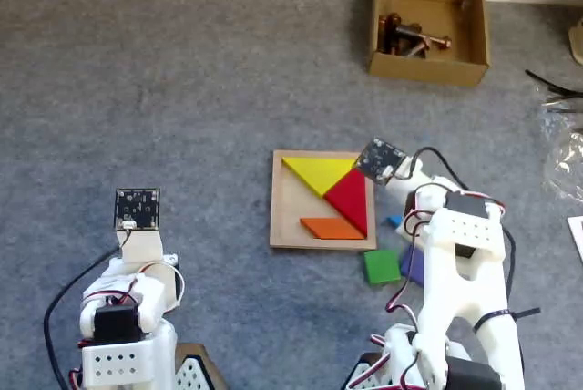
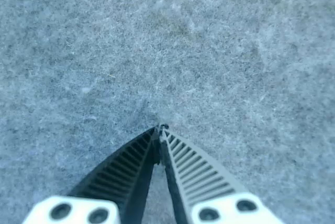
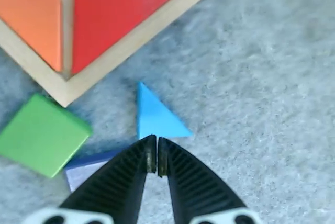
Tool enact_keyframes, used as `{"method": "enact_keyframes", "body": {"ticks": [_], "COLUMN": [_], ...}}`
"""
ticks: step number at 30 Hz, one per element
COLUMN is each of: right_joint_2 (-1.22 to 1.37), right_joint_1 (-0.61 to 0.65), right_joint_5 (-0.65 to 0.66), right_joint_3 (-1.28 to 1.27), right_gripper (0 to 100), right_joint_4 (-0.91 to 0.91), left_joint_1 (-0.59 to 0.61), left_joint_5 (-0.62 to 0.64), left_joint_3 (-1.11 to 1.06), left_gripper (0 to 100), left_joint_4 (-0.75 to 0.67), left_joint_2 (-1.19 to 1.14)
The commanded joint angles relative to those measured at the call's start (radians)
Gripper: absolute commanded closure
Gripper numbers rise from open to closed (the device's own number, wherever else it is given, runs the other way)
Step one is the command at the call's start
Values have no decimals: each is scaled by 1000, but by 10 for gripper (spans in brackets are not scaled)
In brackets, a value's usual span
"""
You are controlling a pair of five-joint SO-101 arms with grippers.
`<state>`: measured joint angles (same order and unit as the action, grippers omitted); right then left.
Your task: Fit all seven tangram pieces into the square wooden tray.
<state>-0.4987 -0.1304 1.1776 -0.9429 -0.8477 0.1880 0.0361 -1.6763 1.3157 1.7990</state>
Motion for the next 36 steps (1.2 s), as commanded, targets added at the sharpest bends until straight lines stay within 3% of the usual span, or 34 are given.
{"method": "enact_keyframes", "body": {"ticks": [1,27,32,36], "right_joint_2": [-5,-5,-4,5], "right_joint_1": [8,25,25,25], "right_joint_5": [11,14,9,12], "right_joint_3": [51,-12,-15,-19], "right_gripper": [991,990,918,917], "right_joint_4": [22,22,42,91], "left_joint_1": [8,8,8,8], "left_joint_5": [2,2,2,2], "left_joint_3": [-21,-21,-21,-21], "left_gripper": [995,995,995,995], "left_joint_4": [8,8,8,8], "left_joint_2": [-7,-7,-7,-7]}}
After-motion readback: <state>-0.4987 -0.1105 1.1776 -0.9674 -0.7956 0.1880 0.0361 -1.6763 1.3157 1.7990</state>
